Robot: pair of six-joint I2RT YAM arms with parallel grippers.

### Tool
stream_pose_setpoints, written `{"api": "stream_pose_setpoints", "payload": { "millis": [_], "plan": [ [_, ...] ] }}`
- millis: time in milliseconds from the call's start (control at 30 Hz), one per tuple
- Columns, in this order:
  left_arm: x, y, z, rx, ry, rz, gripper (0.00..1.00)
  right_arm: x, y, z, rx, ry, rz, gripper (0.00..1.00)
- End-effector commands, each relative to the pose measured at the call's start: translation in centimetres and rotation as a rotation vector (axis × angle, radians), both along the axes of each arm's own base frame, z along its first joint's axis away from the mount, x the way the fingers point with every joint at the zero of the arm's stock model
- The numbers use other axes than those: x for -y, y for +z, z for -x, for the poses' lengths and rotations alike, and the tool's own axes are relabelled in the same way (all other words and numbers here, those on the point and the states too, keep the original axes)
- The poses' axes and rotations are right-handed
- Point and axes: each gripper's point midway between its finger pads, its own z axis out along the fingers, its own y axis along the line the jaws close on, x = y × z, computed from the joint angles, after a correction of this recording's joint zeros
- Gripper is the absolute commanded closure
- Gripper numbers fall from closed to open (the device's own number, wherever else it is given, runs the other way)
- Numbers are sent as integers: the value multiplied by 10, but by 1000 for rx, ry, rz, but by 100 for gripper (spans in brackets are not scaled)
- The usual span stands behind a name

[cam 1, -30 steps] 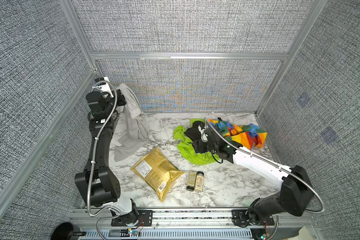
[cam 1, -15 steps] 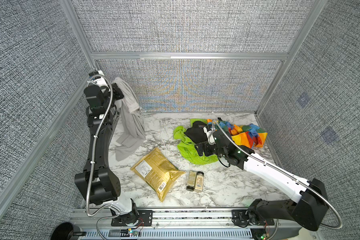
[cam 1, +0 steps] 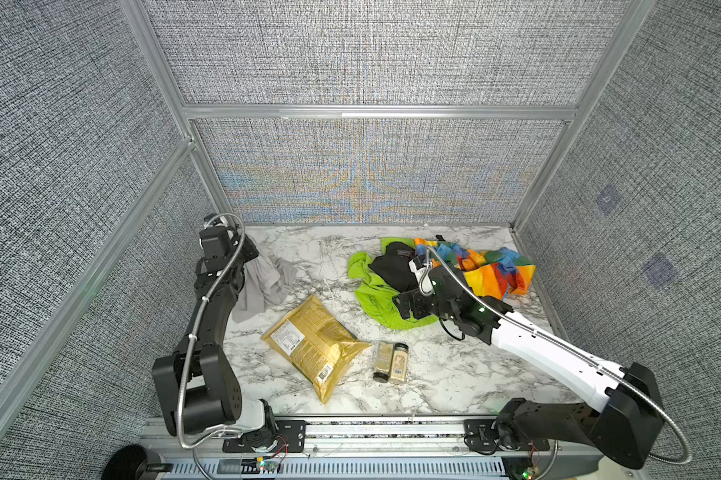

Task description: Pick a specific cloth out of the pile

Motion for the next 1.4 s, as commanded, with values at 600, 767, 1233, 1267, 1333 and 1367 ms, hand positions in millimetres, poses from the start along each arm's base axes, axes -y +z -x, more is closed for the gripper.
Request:
{"api": "stream_pose_setpoints", "payload": {
  "millis": [600, 767, 1233, 1267, 1333, 1367],
  "plan": [
    [12, -120, -26, -179, -31, 172, 39, 37, 31, 13, 117, -87, 0, 1],
    [7, -90, -24, -146, -14, 138, 15, 41, 37, 16, 125, -92, -1, 1],
    [34, -20, 44, -168, -149, 71, 1, 50, 51, 18, 161, -111, 3, 1],
    [34, -15, 50, -156, -145, 63, 1, 50, 50, 18, 160, -110, 5, 1],
    [35, -4, 62, -125, -134, 44, 1, 52, 49, 17, 161, -123, 6, 1],
    [34, 1, 67, -105, -126, 41, 1, 54, 51, 17, 165, -133, 4, 1]
  ]
}}
